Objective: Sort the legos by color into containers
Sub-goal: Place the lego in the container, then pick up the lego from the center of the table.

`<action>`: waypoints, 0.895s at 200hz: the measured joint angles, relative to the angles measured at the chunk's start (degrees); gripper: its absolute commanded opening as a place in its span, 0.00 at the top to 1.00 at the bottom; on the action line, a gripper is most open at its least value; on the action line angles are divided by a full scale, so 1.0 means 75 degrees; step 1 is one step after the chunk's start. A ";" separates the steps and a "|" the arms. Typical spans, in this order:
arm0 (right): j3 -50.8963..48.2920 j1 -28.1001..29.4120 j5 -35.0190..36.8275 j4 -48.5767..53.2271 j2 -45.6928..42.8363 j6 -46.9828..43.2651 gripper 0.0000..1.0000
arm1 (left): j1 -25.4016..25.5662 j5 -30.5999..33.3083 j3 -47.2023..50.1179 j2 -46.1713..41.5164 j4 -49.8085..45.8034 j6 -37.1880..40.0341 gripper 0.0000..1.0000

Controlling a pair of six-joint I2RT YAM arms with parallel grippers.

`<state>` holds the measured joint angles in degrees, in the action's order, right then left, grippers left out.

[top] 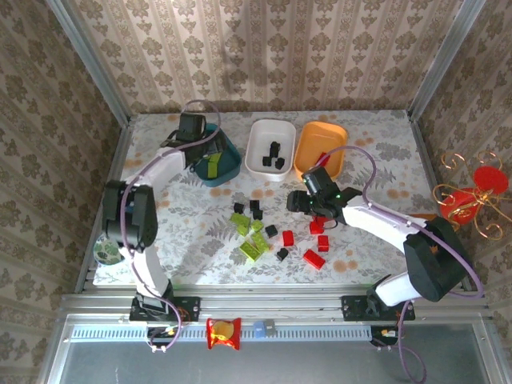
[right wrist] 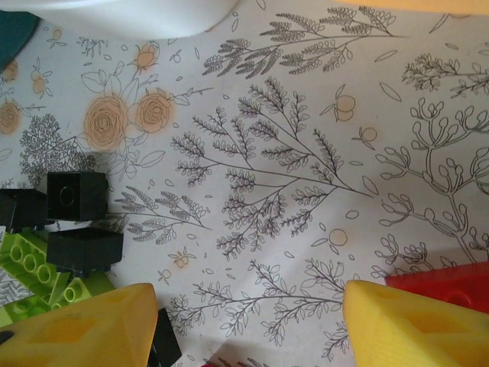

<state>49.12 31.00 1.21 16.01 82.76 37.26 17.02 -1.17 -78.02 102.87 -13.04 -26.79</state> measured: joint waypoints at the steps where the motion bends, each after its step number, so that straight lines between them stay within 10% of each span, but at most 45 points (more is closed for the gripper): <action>1: -0.0006 0.0000 0.0000 0.0000 -0.0006 0.0009 0.33 | 0.0006 -0.0006 0.0035 -0.0038 0.0015 -0.0012 0.07; 61: -0.0216 -0.0064 0.0720 0.0507 -0.0423 0.0073 0.31 | 0.1545 -0.0347 0.2946 -0.3439 0.1306 -0.0606 0.00; 179: 0.0475 -0.0629 0.1603 0.1533 0.1207 0.0061 0.26 | 0.2591 -0.0131 0.5394 -0.5085 0.1110 -0.0691 0.00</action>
<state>52.69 26.28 13.23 27.51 91.81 37.71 36.45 -2.15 -37.56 64.73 -4.71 -31.97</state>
